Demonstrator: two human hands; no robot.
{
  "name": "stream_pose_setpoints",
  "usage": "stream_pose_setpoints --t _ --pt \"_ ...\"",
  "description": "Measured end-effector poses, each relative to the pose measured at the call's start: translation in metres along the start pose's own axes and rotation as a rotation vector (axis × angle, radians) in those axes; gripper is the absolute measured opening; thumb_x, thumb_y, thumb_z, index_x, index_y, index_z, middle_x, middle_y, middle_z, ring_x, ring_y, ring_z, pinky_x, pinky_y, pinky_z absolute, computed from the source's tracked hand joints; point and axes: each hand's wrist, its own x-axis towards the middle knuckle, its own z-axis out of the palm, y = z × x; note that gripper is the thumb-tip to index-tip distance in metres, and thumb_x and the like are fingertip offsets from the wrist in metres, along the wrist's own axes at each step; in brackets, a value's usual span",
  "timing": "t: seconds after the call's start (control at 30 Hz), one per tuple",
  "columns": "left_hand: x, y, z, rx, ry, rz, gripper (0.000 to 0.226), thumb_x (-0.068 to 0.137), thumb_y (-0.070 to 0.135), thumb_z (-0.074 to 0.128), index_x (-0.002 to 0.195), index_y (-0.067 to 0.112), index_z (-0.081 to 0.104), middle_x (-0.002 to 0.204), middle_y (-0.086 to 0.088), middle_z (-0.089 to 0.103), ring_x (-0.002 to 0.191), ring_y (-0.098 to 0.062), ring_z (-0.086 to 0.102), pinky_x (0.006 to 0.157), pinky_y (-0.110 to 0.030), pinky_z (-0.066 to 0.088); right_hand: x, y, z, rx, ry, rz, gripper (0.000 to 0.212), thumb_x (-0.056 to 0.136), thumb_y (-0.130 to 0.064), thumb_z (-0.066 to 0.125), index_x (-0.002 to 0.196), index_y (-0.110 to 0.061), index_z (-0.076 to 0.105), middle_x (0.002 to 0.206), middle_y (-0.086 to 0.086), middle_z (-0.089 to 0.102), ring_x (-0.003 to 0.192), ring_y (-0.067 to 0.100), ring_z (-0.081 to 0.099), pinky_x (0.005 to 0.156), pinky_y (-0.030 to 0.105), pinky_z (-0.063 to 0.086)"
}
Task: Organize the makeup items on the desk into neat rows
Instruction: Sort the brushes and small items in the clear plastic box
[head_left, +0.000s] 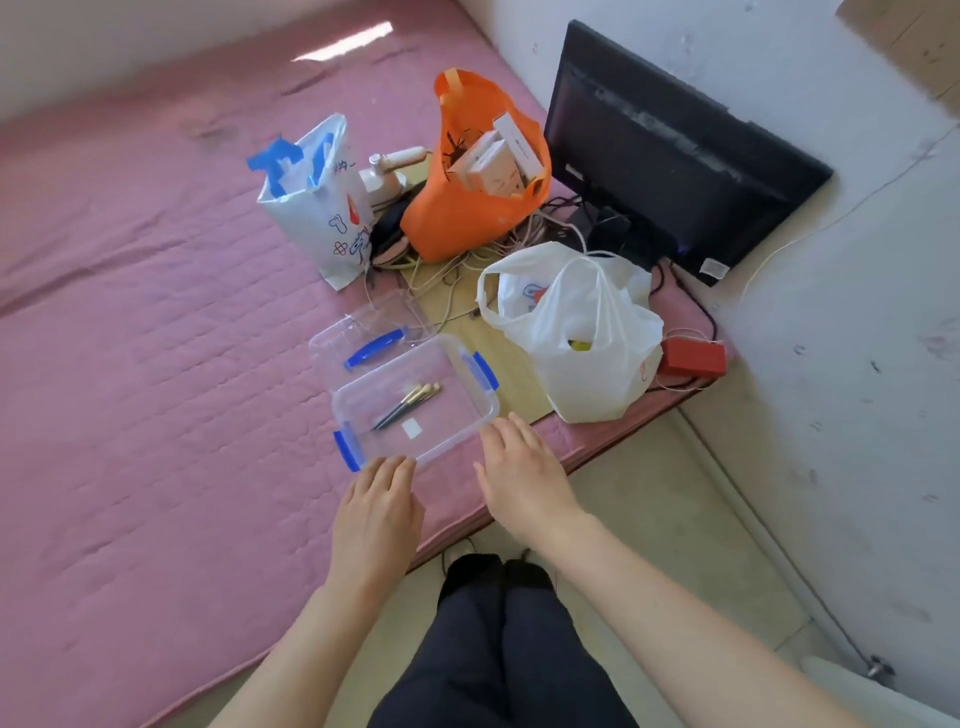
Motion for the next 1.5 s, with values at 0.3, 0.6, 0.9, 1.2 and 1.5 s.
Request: stream_pose_setpoints --t 0.3,0.6,0.9,1.2,1.5 --pt "0.069 -0.027 0.041 -0.032 -0.069 -0.166 0.039 0.063 -0.004 0.076 0.101 0.003 0.068 0.102 -0.009 0.07 0.093 -0.031 0.067 0.067 -0.036 0.056 0.096 0.022 0.031 0.073 -0.227 -0.068 0.041 0.099 -0.026 0.04 0.133 -0.003 0.041 0.133 0.012 0.046 0.127 0.028 0.038 0.105 0.041 0.036" --pt "0.145 -0.06 0.133 -0.161 -0.091 -0.424 0.034 0.088 0.006 0.051 0.121 0.007 0.059 0.12 -0.005 0.062 0.113 -0.025 0.052 0.078 -0.036 0.046 0.202 0.054 0.117 0.247 -0.394 0.023 0.038 0.099 -0.026 0.039 0.128 -0.003 0.046 0.131 0.015 0.049 0.121 0.032 0.045 0.1 0.042 0.04" --pt "0.201 -0.115 0.223 -0.149 -0.187 -0.526 0.023 0.091 0.014 0.044 0.109 0.01 0.058 0.102 -0.01 0.062 0.094 -0.029 0.054 0.06 -0.034 0.036 0.266 0.073 0.211 0.231 -0.486 0.093 0.039 0.098 -0.027 0.041 0.128 -0.004 0.048 0.128 0.016 0.051 0.119 0.034 0.048 0.097 0.04 0.043" --pt "0.237 -0.143 0.269 -0.01 -0.291 -0.465 0.03 0.086 -0.001 0.048 0.114 0.01 0.053 0.109 -0.01 0.06 0.099 -0.031 0.052 0.068 -0.04 0.045 0.321 0.082 0.286 0.688 -0.507 0.652 0.019 0.089 -0.02 0.05 0.07 -0.015 0.048 0.078 0.018 0.068 0.066 0.033 0.065 0.071 0.047 0.058" --pt "0.252 -0.147 0.276 0.176 -0.425 -0.401 0.024 0.086 0.0 0.053 0.107 0.011 0.052 0.108 -0.008 0.061 0.101 -0.029 0.057 0.064 -0.033 0.035 0.347 0.068 0.303 0.707 -0.321 0.838 0.03 0.078 -0.038 0.057 0.085 -0.011 0.067 0.071 0.006 0.072 0.064 0.026 0.069 0.071 0.042 0.06"
